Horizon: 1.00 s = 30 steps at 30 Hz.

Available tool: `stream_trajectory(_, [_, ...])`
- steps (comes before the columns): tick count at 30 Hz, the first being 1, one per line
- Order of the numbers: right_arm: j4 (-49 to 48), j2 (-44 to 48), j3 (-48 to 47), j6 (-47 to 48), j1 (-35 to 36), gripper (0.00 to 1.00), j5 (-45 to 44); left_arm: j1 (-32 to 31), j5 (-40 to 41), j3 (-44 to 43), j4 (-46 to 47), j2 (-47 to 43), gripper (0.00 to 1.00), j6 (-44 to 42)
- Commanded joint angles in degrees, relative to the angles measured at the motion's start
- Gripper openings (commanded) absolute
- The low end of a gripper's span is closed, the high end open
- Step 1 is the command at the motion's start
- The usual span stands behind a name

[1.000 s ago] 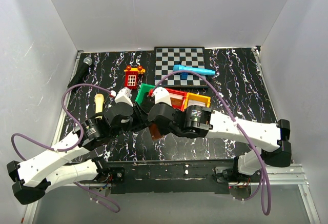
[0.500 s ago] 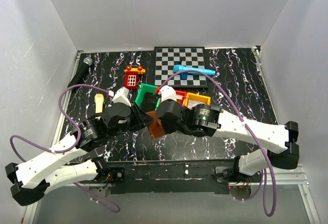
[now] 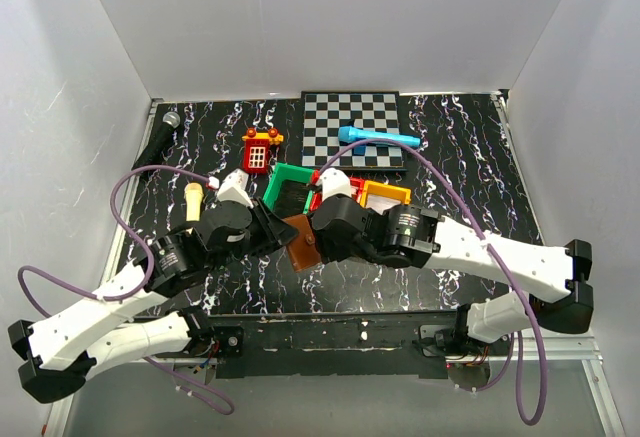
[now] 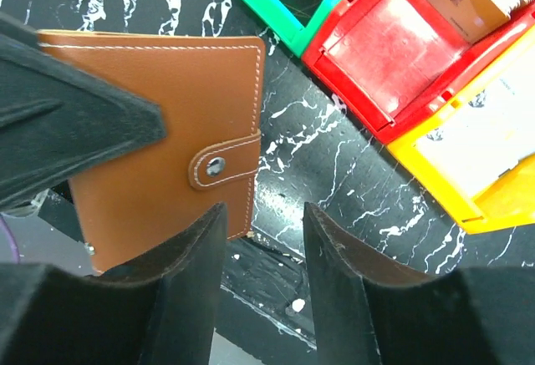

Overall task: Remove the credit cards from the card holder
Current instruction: Open the credit card from the card holder.

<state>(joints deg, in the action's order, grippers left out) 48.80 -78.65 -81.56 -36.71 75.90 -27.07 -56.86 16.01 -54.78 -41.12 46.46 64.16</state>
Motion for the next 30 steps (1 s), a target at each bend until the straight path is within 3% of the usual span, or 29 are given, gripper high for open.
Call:
stream_trajectory(1, [-2.8, 1.1, -2.2, 2.1, 1.0, 0.52, -1.2, -0.1, 1.2, -0.6, 1.0, 0.6, 0.0, 0.3])
stream_trajectory(10, [3.6, -6.2, -10.8, 3.0, 2.9, 0.55, -6.1, -0.1, 1.0, -2.3, 0.3, 3.3, 0.0, 0.3])
stream_trajectory(30, [13.5, -14.6, -17.3, 0.9, 2.9, 0.46, -12.0, -0.1, -0.8, -3.4, 0.9, 2.9, 0.0, 0.9])
